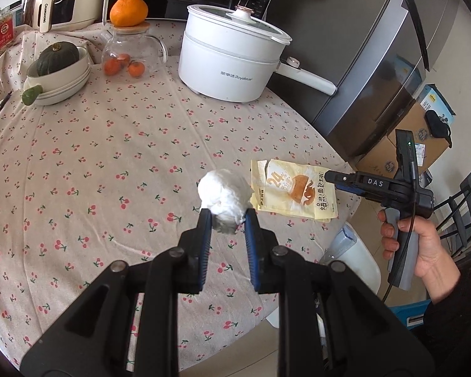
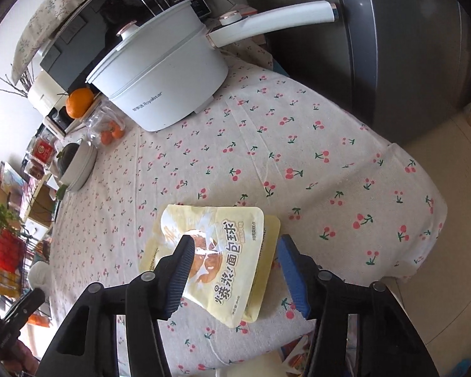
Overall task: Collect trash
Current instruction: 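Carry the tissue and bread bag to the white bin and release them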
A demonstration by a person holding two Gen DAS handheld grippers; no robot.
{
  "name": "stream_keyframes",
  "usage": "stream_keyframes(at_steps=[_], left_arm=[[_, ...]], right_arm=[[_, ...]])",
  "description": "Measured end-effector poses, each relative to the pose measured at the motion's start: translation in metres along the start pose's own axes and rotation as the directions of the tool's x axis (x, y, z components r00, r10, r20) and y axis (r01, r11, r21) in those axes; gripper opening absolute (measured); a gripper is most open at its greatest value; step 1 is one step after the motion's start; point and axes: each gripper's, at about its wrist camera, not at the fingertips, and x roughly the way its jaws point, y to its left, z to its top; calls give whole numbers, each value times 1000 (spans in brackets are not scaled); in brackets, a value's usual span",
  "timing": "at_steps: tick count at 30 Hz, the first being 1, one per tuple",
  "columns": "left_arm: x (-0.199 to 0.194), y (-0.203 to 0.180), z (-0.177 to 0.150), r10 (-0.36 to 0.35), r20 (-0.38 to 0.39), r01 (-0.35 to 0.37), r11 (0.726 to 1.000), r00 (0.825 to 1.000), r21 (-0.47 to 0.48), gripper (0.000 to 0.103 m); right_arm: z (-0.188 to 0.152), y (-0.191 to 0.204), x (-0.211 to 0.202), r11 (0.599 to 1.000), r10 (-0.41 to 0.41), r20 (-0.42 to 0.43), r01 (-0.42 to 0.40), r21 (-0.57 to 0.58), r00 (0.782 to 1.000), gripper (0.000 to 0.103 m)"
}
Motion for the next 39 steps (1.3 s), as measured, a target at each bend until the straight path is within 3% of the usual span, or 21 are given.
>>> stream_keyframes(at_steps=[1,4,5,6,11,15,19,23,32,39], left_arm=[[1,1,0,-5,-2,5,1000,1000,-9,23],[7,2,-2,-29,-25,28,999,999,-35,23],[8,2,-2,-30,-31,29,999,999,-36,23],[9,1,-3,-29,-35,28,999,999,-34,23],[2,-3,-6,-24,-30,24,1000,999,-11,23],[-2,-10,-9,-32,-33,32,999,999,8,23],[-2,-29,-17,-59,-51,61,997,997,51,23],[2,-62,-29,-97,-83,107,987,992,123,23],[31,-152,-77,-169,-210,232,915,963,329,23],[63,-180,-100,-163,-274,265,880,948,395,25]], right_arm=[[1,-1,6,1000,-3,-16,3,10,1000,50],[3,-4,21,999,2,-71,0,33,997,29],[2,-4,26,999,8,-89,-5,34,996,14],[1,-4,29,999,17,-104,-14,32,994,7],[-3,12,13,1000,10,-111,-13,-27,994,3],[-11,24,-29,993,1,-57,-7,-116,998,2],[-23,18,-76,987,-33,-9,31,-158,999,2],[-38,-1,-115,990,-66,-8,65,-128,998,2],[-82,-50,-172,985,-157,-7,156,-75,988,2],[-94,-62,-183,981,-186,-15,185,-53,982,2]])
